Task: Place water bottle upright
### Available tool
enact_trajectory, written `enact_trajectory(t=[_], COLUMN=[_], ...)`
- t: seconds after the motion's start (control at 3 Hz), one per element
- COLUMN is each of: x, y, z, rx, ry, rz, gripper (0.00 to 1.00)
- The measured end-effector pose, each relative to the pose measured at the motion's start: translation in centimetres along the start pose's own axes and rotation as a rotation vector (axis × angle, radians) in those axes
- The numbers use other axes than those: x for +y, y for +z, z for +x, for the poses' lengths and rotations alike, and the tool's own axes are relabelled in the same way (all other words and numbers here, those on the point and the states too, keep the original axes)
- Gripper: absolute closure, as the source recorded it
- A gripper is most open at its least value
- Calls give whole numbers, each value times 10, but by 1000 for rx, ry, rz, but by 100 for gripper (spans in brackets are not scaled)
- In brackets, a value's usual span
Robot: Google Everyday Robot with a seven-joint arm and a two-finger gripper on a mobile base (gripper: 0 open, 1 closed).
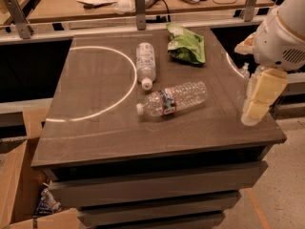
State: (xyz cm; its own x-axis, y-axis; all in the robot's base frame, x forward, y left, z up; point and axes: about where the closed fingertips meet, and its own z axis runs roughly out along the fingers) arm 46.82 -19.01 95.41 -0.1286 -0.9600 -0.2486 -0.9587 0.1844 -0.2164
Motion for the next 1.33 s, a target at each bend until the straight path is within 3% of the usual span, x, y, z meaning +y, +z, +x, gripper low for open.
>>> enact_trajectory(t=[0.67,1.33], x=[-19,-24], y=[47,84], z=[-41,-99], rx=[-51,-73], ry=[-158,-328], rz=[-89,-113], gripper=[0,0])
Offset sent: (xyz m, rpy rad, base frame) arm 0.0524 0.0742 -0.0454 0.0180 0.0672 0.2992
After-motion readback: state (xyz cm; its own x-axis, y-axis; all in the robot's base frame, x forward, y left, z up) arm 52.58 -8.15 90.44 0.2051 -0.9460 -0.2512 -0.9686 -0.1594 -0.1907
